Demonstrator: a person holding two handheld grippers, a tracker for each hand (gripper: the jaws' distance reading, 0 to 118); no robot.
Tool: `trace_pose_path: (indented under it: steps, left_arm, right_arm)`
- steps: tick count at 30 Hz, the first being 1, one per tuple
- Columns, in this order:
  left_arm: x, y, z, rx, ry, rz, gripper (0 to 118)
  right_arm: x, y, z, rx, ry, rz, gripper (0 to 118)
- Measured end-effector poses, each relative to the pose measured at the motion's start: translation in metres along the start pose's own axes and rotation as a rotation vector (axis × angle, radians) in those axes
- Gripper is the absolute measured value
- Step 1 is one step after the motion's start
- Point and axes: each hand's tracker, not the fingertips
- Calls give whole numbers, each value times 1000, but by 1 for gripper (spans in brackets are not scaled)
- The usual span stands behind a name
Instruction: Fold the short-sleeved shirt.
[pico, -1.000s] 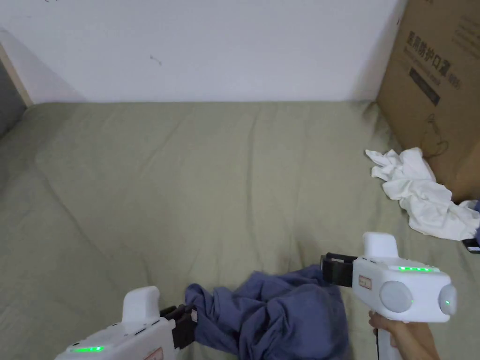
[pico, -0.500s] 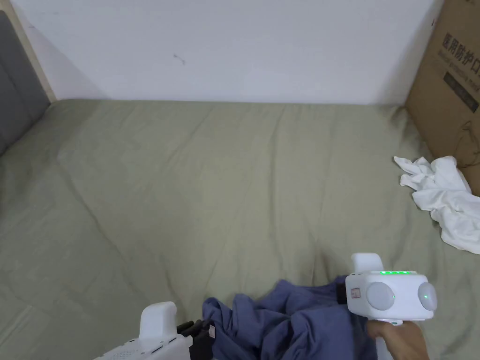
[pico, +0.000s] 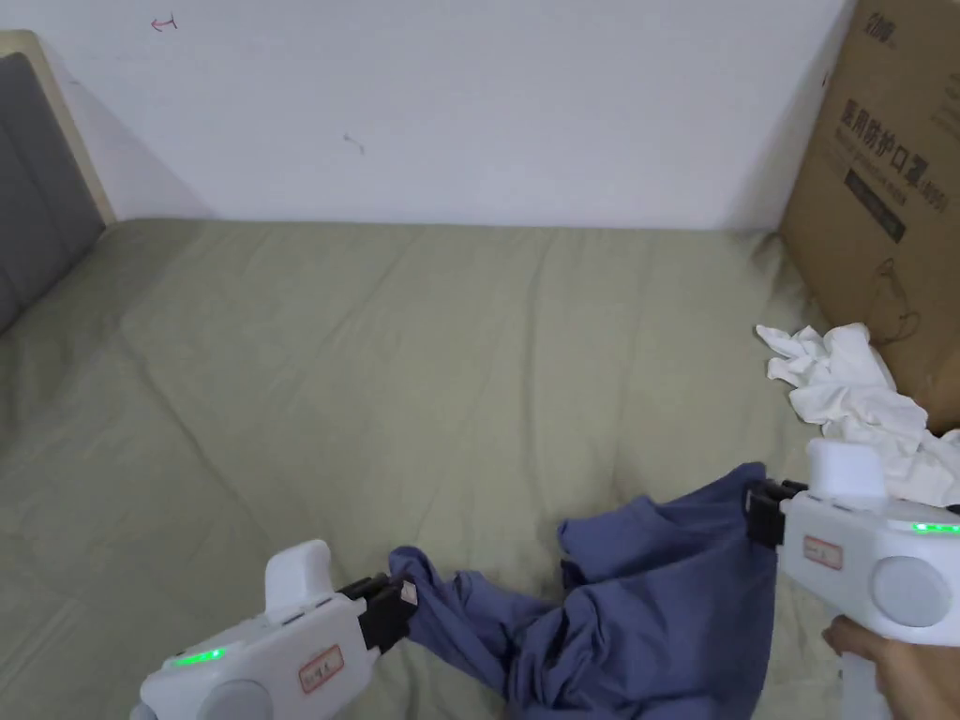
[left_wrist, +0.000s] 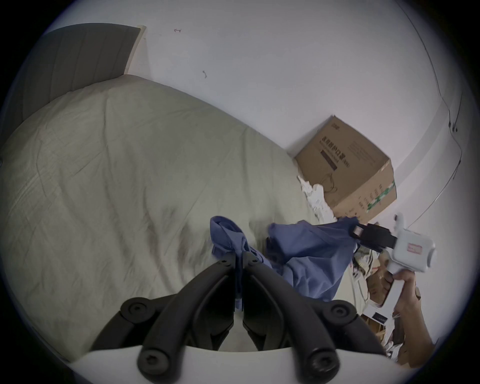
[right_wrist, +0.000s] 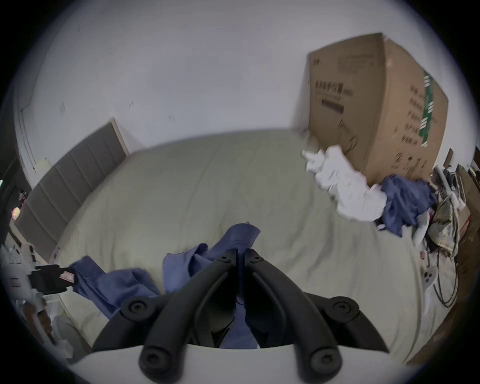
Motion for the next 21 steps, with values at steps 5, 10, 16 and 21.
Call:
trace_pose_path:
  steps: [5,10,16,21]
  left_arm:
    - [5,47,16,106,5,-2,7]
    - [17,122,36,236,29,-46,7]
    - [49,213,54,326,44,-110,7]
    - [78,273,66,408,78,-176,7]
  right_arm:
    - [13,48,57,140,-24,6,6]
    - [15,99,86,240,-40,15,6]
    - [3,159,98,330,-76,36,6]
    - [-14,203,103,392,-96,42,6]
